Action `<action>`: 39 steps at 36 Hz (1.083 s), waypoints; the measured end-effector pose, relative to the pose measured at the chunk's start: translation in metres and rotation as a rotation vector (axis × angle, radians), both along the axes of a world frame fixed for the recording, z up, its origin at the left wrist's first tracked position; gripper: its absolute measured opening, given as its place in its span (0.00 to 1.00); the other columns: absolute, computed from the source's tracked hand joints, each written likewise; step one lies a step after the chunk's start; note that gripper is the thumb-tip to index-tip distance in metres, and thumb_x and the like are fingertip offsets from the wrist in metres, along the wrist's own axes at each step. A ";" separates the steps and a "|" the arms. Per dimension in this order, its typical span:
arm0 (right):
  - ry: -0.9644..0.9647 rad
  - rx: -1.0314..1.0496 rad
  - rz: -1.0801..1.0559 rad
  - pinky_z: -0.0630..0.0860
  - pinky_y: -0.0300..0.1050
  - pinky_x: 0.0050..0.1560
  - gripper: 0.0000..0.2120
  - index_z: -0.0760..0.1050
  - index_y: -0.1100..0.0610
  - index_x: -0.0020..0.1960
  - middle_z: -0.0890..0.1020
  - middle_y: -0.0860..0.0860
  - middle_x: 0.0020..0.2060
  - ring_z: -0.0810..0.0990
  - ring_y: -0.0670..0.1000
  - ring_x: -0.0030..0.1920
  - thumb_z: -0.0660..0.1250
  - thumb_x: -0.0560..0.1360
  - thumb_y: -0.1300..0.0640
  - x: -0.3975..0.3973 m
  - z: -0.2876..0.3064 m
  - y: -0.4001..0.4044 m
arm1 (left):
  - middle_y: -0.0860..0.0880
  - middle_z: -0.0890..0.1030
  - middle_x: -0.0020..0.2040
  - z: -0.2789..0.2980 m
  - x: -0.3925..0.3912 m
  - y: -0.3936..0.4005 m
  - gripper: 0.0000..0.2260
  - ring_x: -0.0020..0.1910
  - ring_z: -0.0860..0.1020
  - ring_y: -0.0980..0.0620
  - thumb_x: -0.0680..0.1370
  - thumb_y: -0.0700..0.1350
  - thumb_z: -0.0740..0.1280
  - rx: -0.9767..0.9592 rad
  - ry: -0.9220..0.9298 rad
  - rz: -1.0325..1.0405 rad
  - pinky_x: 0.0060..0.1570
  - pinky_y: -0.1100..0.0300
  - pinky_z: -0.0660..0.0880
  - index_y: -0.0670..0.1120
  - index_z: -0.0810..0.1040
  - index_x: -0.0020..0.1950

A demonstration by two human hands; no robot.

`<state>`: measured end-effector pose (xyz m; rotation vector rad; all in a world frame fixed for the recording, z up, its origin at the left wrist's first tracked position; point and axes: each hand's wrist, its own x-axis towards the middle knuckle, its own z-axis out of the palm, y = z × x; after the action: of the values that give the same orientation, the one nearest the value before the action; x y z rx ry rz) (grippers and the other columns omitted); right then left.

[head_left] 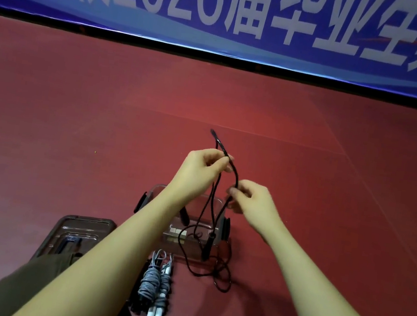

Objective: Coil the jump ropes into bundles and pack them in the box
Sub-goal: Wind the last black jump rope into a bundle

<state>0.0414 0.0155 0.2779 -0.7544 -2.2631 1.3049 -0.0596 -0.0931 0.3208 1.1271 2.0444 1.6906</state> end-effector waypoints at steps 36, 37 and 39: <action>-0.069 -0.153 0.257 0.72 0.43 0.51 0.07 0.78 0.52 0.43 0.83 0.51 0.40 0.79 0.47 0.43 0.64 0.78 0.58 0.002 0.008 -0.021 | 0.49 0.78 0.36 -0.003 0.001 0.004 0.11 0.26 0.69 0.63 0.79 0.45 0.65 -0.027 -0.169 -0.031 0.35 0.67 0.67 0.39 0.83 0.49; -0.071 -0.141 0.237 0.72 0.44 0.51 0.08 0.78 0.52 0.43 0.83 0.52 0.41 0.78 0.48 0.43 0.63 0.79 0.58 0.000 0.007 -0.021 | 0.49 0.75 0.35 -0.002 0.000 0.004 0.12 0.27 0.68 0.59 0.80 0.46 0.64 -0.028 -0.198 -0.028 0.35 0.65 0.66 0.39 0.82 0.49; -0.071 -0.164 0.198 0.71 0.46 0.51 0.10 0.78 0.52 0.44 0.83 0.55 0.43 0.78 0.50 0.43 0.60 0.80 0.59 -0.002 0.006 -0.022 | 0.52 0.74 0.34 -0.001 -0.004 0.004 0.12 0.30 0.69 0.57 0.80 0.48 0.63 -0.028 -0.275 -0.023 0.36 0.66 0.69 0.39 0.81 0.50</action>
<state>0.0392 -0.0062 0.2835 -0.6534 -2.3577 1.5952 -0.0638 -0.0886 0.3196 0.8514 1.8717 1.6943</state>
